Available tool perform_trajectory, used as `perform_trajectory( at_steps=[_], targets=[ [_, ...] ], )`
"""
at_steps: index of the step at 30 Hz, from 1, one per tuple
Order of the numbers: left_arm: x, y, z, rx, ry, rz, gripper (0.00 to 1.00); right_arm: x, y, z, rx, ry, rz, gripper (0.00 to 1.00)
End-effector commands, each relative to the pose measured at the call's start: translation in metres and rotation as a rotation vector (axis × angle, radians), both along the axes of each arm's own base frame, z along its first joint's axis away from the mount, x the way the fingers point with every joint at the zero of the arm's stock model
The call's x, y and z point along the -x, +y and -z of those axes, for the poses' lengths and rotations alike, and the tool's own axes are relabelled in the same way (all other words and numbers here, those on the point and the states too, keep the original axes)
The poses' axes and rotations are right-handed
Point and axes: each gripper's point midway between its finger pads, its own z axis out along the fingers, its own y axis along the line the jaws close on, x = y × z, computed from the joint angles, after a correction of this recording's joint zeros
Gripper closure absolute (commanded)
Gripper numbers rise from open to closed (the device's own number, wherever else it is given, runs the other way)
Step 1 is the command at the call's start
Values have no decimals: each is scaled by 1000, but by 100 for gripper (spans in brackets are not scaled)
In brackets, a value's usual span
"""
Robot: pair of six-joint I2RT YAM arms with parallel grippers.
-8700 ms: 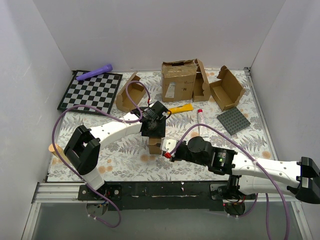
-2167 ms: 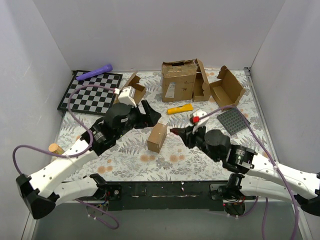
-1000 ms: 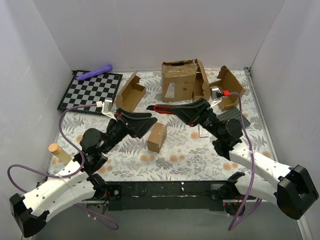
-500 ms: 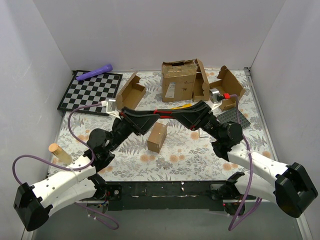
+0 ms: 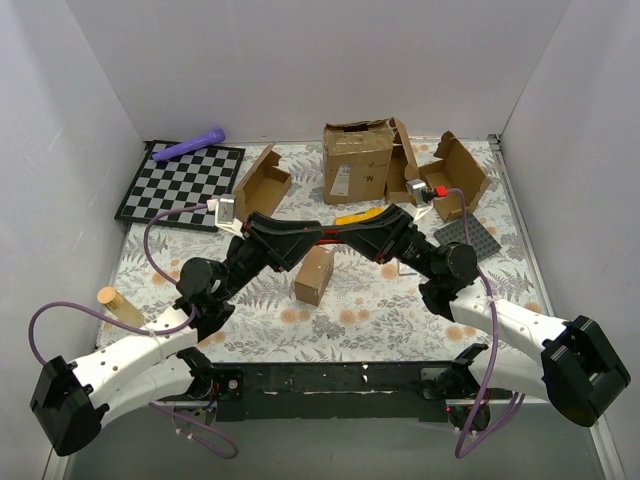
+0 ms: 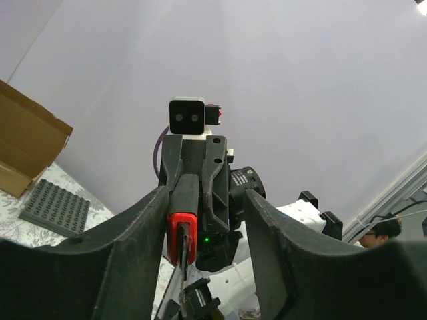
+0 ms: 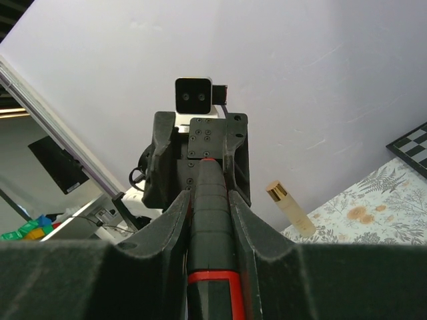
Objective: Unpack the express box
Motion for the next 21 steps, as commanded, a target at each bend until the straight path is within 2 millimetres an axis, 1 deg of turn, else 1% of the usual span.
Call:
perform_trajectory(
  at_steps=[1,2,4,5,8,12,14,15,17,18,20,21],
  targets=[
    [11,1,-13,36,-47,36,58,20,-11,-46,-126,-143,-21,99],
    [10,0,-10,32,-42,36,60,19,-10,-45,-121,-146,-20,99],
    [11,1,-11,34,-48,34,63,19,-9,-45,-119,-145,-22,99],
    [11,1,-11,30,-48,33,66,19,-8,-44,-117,-144,-21,99],
    [11,1,-10,25,-48,30,70,18,-7,-43,-111,-145,-20,99],
    [10,-1,-7,16,-34,34,70,18,-5,-41,-107,-142,-20,99],
    [10,-2,-3,12,-31,43,73,18,-4,-40,-102,-141,-23,99],
    [11,-3,-3,12,-32,49,82,18,-4,-41,-102,-142,-24,99],
    [12,-4,-3,5,-40,56,96,17,-2,-39,-89,-140,-22,99],
    [11,-5,-1,-4,-30,56,100,18,-2,-39,-85,-142,-22,99],
    [11,-5,-3,-7,-29,52,100,17,0,-37,-69,-136,-17,99],
    [9,-6,0,-23,-19,50,100,17,0,-37,-65,-135,-19,96]
  ],
)
